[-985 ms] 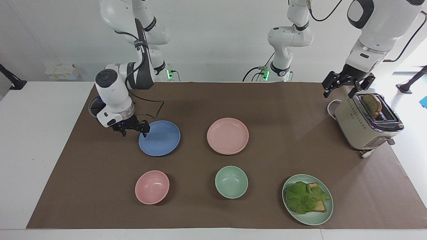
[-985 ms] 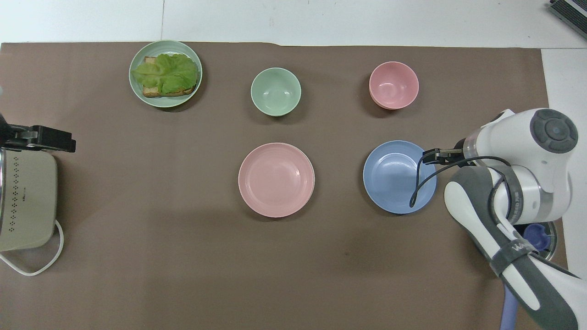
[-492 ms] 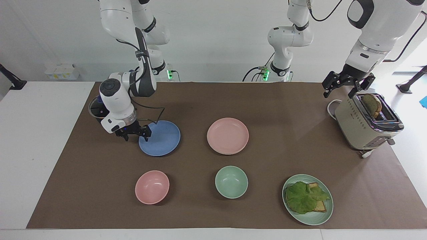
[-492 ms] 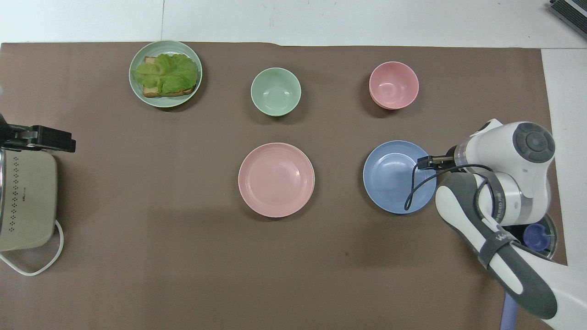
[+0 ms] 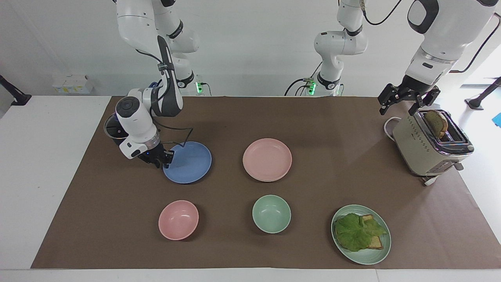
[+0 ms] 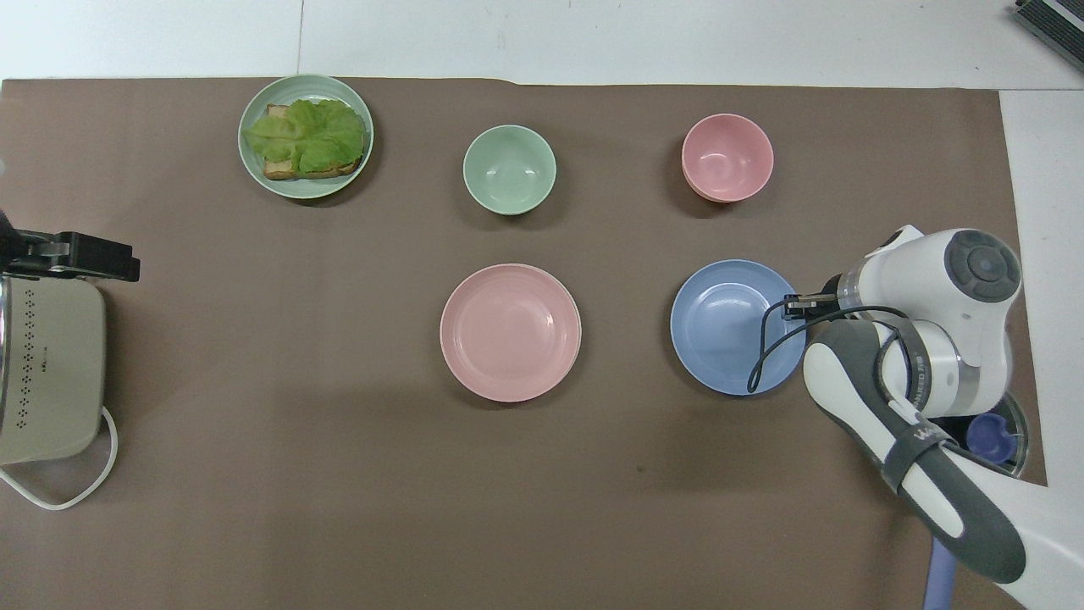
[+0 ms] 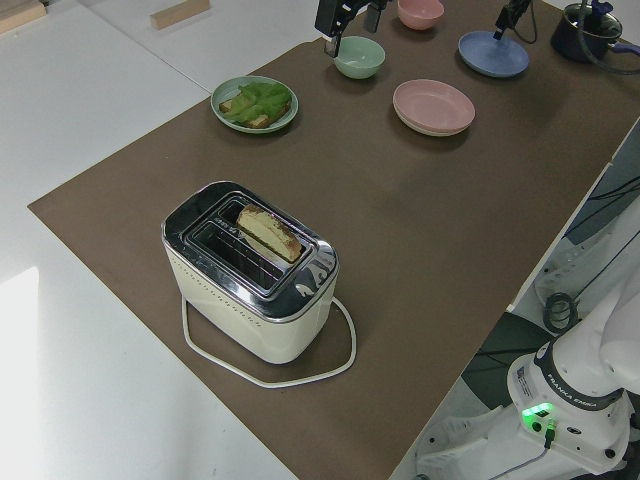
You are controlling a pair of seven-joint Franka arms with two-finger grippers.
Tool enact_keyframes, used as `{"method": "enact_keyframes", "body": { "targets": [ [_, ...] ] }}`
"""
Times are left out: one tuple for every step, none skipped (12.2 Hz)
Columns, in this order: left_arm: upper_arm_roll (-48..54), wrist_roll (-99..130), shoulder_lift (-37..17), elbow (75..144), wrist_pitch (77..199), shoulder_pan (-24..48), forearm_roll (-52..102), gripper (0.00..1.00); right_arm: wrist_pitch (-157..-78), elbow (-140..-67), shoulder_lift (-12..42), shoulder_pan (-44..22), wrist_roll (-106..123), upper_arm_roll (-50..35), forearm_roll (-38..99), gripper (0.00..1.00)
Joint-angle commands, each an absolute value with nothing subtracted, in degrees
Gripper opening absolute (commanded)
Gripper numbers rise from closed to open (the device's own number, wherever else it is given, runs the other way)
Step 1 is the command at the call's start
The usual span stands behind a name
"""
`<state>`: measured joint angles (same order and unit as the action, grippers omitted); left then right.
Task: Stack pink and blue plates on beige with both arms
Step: 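Reach the right gripper to the blue plate rim and grasp it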
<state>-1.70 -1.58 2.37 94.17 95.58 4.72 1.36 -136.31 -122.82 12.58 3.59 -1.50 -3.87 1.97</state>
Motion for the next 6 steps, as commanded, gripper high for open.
{"method": "enact_keyframes", "body": {
  "targets": [
    [-1.4,-2.2,2.5,93.9,94.6,4.3,0.6,1.0,-136.8,-123.5,11.8,3.8,1.8,-4.6,6.2,0.0],
    [-1.4,-2.2,2.5,93.9,94.6,4.3,0.6,1.0,-136.6,-123.3,11.5,3.8,1.9,-4.7,6.3,0.0],
    [-1.4,-2.2,2.5,93.9,94.6,4.3,0.6,1.0,-135.5,-122.8,10.9,3.8,1.9,-4.7,6.3,0.0],
    [-1.4,-2.2,2.5,93.9,94.6,4.3,0.6,1.0,-133.9,-121.9,10.0,3.6,1.9,-5.0,6.3,0.0],
    [-1.4,-2.2,2.5,93.9,94.6,4.3,0.6,1.0,-132.3,-121.0,9.0,3.3,1.9,-5.5,6.4,0.0],
    [-1.4,-2.2,2.5,93.9,94.6,4.3,0.6,1.0,-131.1,-120.6,7.9,3.3,1.9,-6.2,7.6,0.0]
  ]
}}
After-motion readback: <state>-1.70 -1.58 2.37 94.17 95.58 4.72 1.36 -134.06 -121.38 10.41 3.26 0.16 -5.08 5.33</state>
